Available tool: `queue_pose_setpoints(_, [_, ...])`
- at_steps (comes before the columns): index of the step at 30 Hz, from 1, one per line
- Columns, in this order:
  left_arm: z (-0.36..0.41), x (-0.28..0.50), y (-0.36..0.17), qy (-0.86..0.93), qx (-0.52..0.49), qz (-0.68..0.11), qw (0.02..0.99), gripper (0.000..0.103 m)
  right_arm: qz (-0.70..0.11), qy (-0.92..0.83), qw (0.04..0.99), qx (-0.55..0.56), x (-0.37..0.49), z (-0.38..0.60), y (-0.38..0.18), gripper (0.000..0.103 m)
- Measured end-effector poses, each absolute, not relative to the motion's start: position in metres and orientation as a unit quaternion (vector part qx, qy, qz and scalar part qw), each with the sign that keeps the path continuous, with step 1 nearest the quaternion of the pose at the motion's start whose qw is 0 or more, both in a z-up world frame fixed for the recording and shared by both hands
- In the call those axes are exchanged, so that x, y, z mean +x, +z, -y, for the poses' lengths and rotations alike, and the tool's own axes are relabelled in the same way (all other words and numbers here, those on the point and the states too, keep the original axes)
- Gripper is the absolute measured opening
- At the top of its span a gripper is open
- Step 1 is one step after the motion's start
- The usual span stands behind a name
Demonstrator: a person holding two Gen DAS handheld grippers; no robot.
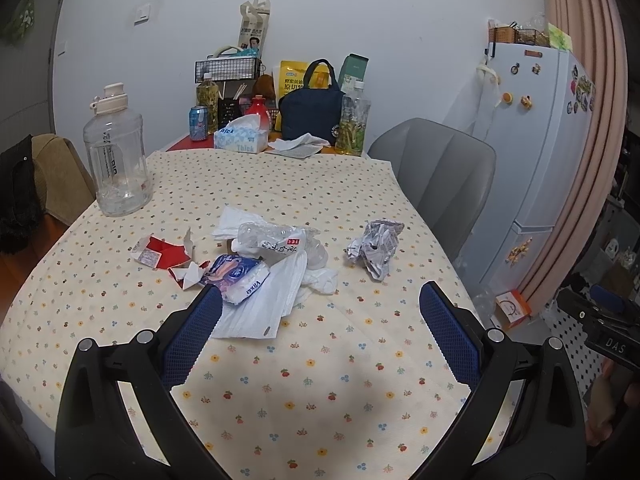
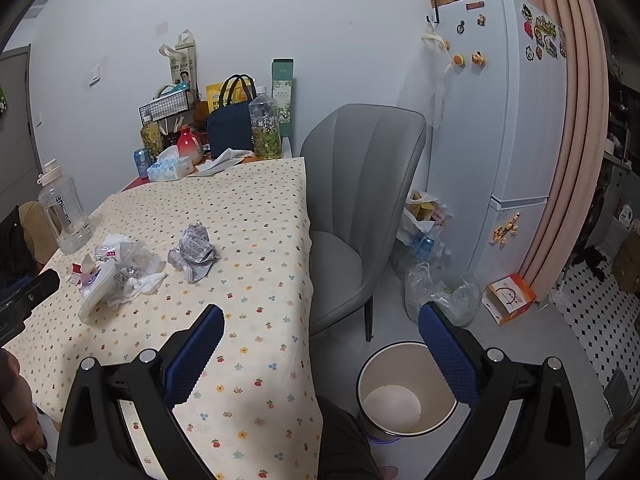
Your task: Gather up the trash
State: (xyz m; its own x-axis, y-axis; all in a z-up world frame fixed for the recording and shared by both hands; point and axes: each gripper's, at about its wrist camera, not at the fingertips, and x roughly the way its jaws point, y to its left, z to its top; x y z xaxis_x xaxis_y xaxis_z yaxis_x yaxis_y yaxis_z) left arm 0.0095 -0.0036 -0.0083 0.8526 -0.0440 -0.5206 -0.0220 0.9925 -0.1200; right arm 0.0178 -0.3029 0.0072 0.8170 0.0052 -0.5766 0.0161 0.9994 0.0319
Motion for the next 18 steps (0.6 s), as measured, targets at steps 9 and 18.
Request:
queue_pose_setpoints(9, [0.0036,0.0104,-0.0084,-0.006,-0.061,-0.273,0.960,0.098,-0.302,-0.003,0.953,0.017,0.0177,0.3038,0.0071,0.095])
queue_pose_setpoints(18, [0.0040,0.0115,-0.0103,-0.003,-0.059,-0.272,0.960,0.098,-0.304,-0.002,0.953,0.020,0.0187,0.3044,0.0055,0.095])
